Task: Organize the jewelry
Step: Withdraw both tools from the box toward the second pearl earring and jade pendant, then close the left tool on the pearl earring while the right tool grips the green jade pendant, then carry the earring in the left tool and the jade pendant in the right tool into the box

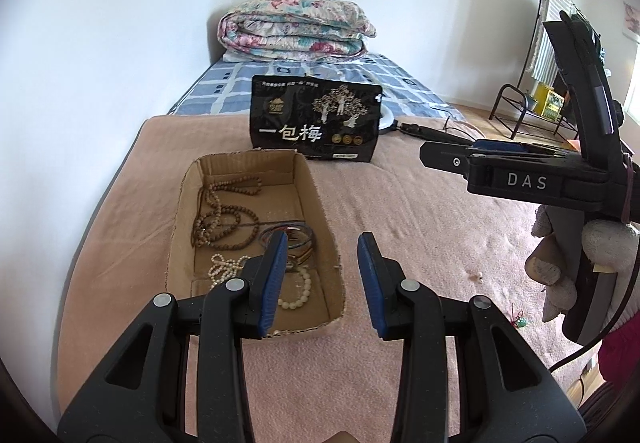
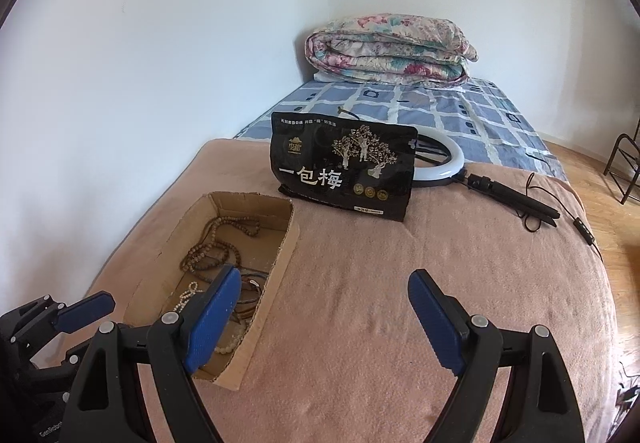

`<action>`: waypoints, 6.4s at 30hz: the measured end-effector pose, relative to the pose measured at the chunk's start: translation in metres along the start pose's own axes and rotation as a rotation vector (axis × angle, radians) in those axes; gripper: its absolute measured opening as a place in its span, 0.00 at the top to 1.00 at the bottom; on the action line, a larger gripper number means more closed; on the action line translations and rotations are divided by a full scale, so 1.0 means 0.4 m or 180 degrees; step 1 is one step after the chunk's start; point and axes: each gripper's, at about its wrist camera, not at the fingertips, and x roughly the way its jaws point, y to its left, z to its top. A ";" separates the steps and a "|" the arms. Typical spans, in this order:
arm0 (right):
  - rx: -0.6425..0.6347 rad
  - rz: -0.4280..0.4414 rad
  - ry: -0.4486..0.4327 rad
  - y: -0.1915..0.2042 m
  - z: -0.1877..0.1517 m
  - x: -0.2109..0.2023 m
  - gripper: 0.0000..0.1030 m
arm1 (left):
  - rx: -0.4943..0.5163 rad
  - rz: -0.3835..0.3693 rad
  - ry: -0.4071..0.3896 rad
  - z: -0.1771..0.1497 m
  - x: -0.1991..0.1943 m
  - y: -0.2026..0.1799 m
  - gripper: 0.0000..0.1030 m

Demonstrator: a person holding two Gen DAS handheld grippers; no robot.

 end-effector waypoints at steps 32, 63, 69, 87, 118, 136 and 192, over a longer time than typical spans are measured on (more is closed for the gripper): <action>0.0042 -0.0505 0.0359 -0.365 -0.292 -0.240 0.15 | 0.0376 -0.0593 0.0371 -0.066 0.092 -0.316 0.65; -0.0318 -0.0002 0.1042 -0.363 -0.552 -0.107 0.27 | 0.0719 -0.0826 0.0953 -0.174 0.406 -0.541 0.65; -0.0292 0.0045 0.1051 -0.366 -0.547 -0.092 0.31 | 0.0701 -0.0805 0.0998 -0.176 0.442 -0.545 0.65; -0.0413 0.0096 0.1177 -0.343 -0.552 -0.050 0.60 | 0.0721 -0.0731 0.1064 -0.183 0.476 -0.533 0.92; -0.0077 0.0018 0.0810 -0.363 -0.435 -0.142 0.84 | 0.0440 -0.0696 0.0680 -0.084 0.328 -0.436 0.94; -0.0016 0.0106 0.0428 -0.268 -0.309 -0.204 0.84 | 0.0161 -0.0561 0.0379 -0.012 0.207 -0.277 0.94; -0.0333 0.0778 0.0398 0.229 -0.089 0.115 0.84 | -0.0503 0.0035 0.0282 0.044 0.221 0.235 0.94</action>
